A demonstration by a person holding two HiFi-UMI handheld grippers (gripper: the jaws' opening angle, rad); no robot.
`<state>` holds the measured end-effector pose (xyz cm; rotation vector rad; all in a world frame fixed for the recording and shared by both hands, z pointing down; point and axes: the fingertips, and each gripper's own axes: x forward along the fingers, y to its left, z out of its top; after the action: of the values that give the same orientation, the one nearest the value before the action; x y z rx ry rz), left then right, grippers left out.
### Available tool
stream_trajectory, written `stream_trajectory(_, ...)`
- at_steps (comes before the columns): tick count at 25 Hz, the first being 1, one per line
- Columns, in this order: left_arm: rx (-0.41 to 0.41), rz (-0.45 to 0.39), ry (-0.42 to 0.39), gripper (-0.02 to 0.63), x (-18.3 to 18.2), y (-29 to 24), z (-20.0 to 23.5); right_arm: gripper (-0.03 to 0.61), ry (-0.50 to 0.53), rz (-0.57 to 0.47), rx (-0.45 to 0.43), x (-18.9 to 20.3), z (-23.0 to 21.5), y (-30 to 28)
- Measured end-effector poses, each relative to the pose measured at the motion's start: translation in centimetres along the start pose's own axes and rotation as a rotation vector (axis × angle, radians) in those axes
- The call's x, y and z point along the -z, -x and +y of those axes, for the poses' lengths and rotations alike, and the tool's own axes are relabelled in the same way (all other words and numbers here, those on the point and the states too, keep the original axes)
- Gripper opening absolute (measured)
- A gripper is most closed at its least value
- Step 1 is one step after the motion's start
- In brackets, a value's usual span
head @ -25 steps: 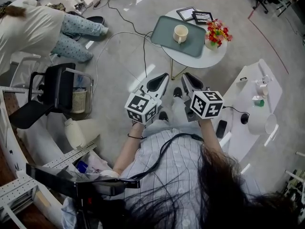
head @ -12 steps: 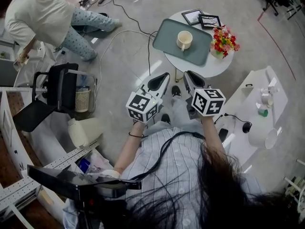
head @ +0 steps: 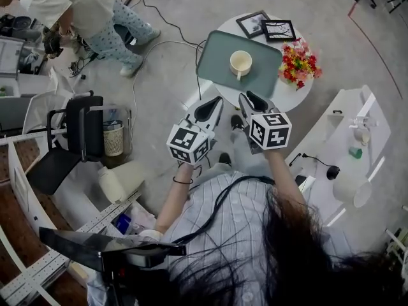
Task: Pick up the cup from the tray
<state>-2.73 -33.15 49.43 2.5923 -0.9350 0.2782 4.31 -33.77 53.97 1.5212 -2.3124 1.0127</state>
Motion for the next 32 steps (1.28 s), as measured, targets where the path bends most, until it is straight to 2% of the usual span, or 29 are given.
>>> stream_trajectory(3, -0.004, 0.019, 0.002, 0.014, -0.1, -1.5, 0.9, 0.074, 0.009, 0.021, 0.022, -0.1, -1.4, -2.0)
stream_trajectory(6, 0.001, 0.035, 0.0, 0.014, -0.1, -3.1, 1.5, 0.102, -0.033, 0.023, 0.03, -0.3, -3.0, -4.1)
stream_trajectory(8, 0.009, 0.046, -0.003, 0.014, -0.1, -3.8, 1.7, 0.166, -0.048, 0.032, 0.041, -0.1, -3.8, -5.3)
stream_trajectory(10, 0.013, 0.053, -0.004, 0.014, -0.3, -4.4, 2.0, 0.275, -0.049, 0.042, 0.058, 0.1, -4.5, -6.6)
stream_trajectory(15, 0.002, 0.067, -0.005, 0.014, -0.8, -5.7, 3.4, 0.378, -0.062, 0.018, 0.144, 0.1, -6.5, -9.8)
stream_trajectory(25, -0.01, 0.094, -0.008, 0.014, -1.1, -7.4, 5.7, 0.41, 0.066, 0.143, 0.212, 2.5, -9.6, -15.2)
stream_trajectory(32, -0.016, 0.119, 0.002, 0.014, -0.1, -8.7, 7.2, 0.419, 0.088, 0.15, 0.216, 2.0, -10.5, -16.9)
